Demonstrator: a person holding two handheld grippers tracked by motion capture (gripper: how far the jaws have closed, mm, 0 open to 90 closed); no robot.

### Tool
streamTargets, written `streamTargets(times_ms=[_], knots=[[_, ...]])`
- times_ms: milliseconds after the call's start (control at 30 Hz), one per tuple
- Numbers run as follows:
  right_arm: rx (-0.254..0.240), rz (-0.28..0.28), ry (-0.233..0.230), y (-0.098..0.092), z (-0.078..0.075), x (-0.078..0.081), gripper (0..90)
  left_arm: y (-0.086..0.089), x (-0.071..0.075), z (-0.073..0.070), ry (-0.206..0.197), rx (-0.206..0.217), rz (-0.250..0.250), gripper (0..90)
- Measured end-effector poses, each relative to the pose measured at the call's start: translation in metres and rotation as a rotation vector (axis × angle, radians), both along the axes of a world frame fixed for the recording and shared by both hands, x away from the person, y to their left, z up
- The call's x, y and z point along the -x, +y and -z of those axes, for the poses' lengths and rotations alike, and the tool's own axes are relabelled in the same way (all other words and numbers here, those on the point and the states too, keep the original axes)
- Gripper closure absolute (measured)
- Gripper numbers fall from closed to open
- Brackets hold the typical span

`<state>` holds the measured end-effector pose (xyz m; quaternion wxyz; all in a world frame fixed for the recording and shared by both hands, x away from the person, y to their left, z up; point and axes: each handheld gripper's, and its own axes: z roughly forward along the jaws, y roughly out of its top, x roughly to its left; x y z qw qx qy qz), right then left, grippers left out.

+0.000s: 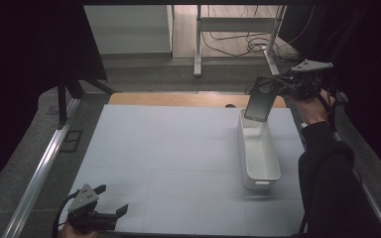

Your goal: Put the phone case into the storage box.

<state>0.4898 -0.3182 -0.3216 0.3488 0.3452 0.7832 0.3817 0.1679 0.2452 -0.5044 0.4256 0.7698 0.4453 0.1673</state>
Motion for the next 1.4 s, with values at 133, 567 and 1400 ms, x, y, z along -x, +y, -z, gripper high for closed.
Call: streamTargets(times_ms=[133, 567, 1400], knots=[[0.007, -0.011, -0.009, 0.001, 0.005, -0.004, 79.1, 0.000, 0.000, 0.000, 0.001, 0.000, -0.001, 0.0], [0.030, -0.042, -0.026, 0.002, 0.038, -0.010, 79.1, 0.000, 0.000, 0.000, 0.005, 0.000, -0.003, 0.0], [0.105, -0.091, -0.053, 0.010, 0.078, -0.014, 79.0, 0.001, 0.000, 0.000, 0.012, 0.003, -0.008, 0.0]])
